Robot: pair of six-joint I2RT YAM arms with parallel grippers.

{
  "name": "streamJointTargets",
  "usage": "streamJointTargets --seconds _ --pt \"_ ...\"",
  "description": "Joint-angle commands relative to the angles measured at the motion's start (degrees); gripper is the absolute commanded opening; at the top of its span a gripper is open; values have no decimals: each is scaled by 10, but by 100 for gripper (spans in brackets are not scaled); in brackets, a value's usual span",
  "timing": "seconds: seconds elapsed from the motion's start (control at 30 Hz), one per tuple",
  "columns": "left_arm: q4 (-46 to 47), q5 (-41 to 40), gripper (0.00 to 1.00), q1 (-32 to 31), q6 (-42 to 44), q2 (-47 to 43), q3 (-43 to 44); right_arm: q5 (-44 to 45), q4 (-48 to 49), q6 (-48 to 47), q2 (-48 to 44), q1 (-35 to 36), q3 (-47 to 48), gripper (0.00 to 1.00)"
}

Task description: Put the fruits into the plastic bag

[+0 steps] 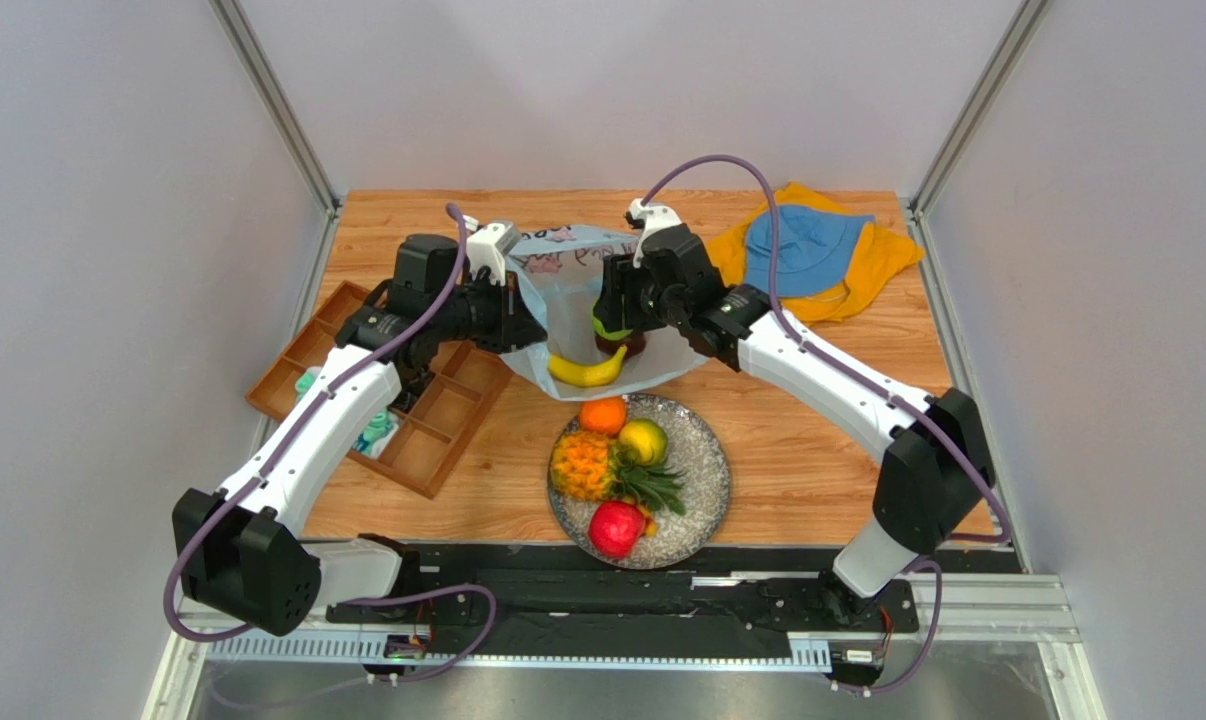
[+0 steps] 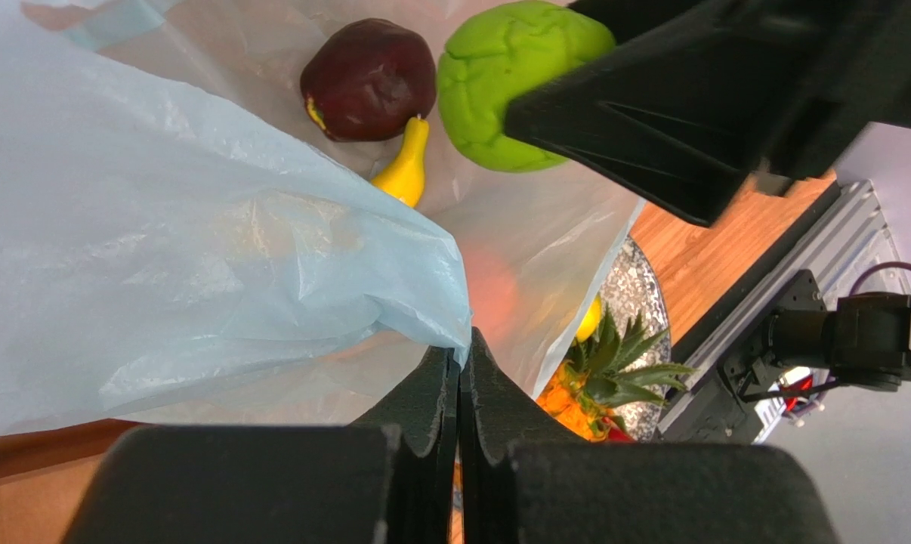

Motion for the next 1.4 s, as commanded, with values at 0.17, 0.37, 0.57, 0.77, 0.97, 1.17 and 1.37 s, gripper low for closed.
streamJointTargets --seconds 0.17,0.37,0.57,0.77,0.97,1.17,1.37 --pt "7 5 0 2 4 -7 14 21 -21 -9 123 6 101 27" --pt "6 2 0 2 5 -8 14 16 -40 -2 175 9 123 28" --pt "6 5 0 2 5 -7 14 15 -46 -2 190 10 126 31" --pt "6 6 0 2 5 -6 15 11 -57 -5 194 9 132 65" --pt "5 8 0 2 5 -7 15 7 -56 -6 192 10 130 75" --pt "6 9 0 2 5 -9 15 -1 -50 -4 186 10 128 74" --pt "5 9 0 2 5 -9 15 -21 -22 -10 160 10 105 69"
